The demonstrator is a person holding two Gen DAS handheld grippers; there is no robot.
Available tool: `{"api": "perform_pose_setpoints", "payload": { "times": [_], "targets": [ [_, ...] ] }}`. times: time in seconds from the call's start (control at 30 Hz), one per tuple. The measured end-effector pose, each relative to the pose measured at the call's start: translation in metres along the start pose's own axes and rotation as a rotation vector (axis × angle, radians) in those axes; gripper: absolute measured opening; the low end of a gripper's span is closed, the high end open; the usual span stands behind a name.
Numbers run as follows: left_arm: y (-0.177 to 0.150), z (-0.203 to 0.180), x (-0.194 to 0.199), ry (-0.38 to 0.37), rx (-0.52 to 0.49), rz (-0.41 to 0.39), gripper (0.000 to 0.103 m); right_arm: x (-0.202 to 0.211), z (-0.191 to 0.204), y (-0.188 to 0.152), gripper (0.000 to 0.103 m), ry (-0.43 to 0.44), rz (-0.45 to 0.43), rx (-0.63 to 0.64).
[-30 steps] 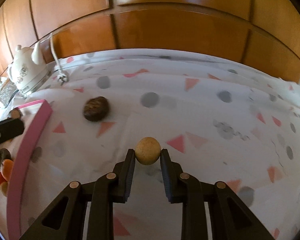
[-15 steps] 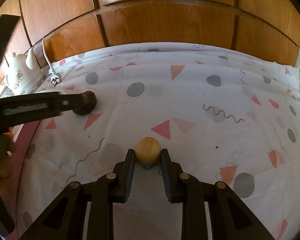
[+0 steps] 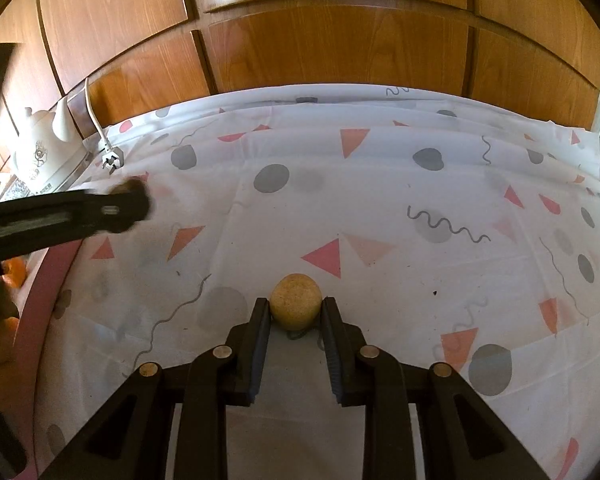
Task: Organize fruits
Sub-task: 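Grasp the dark brown round fruit with the left tool while the right holds the tan ball, then carry the dark brown fruit into the pink tray and open the left tool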
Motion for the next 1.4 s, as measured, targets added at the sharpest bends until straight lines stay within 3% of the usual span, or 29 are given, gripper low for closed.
{"api": "perform_pose_setpoints", "payload": {
  "times": [0.13,0.27,0.37,0.77,1.03,1.4],
  "targets": [
    [-0.011,0.013,0.038,0.033,-0.011,-0.062,0.044,-0.001,0.001,0.000,0.026,-0.008,0.002,0.008],
    [-0.020,0.027,0.065,0.045,0.007,-0.074,0.044,-0.001,0.001,0.000,0.026,-0.020,0.004,0.017],
    [-0.029,0.044,0.085,0.043,0.062,-0.086,0.044,-0.002,0.002,0.000,0.026,-0.027,0.006,0.024],
    [-0.083,0.108,0.147,0.161,0.151,-0.154,0.044,-0.004,0.007,0.000,0.026,-0.072,0.008,0.071],
    [-0.118,0.151,0.157,0.216,0.230,-0.146,0.044,-0.004,0.010,0.000,0.026,-0.120,0.009,0.115],
    [-0.139,0.189,0.144,0.269,0.296,-0.101,0.046,-0.003,0.014,0.000,0.026,-0.173,0.023,0.151]
  ]
}}
Point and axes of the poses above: each gripper's, at about its wrist camera, not at the fingertips, and x roughly against the way its jaws point, z to its left, y to its top, the point moved 8 cm from there along -x, roughly the way its jaws point, and after that the axes turned 2 degrees about -x, right-handed, at the moved point
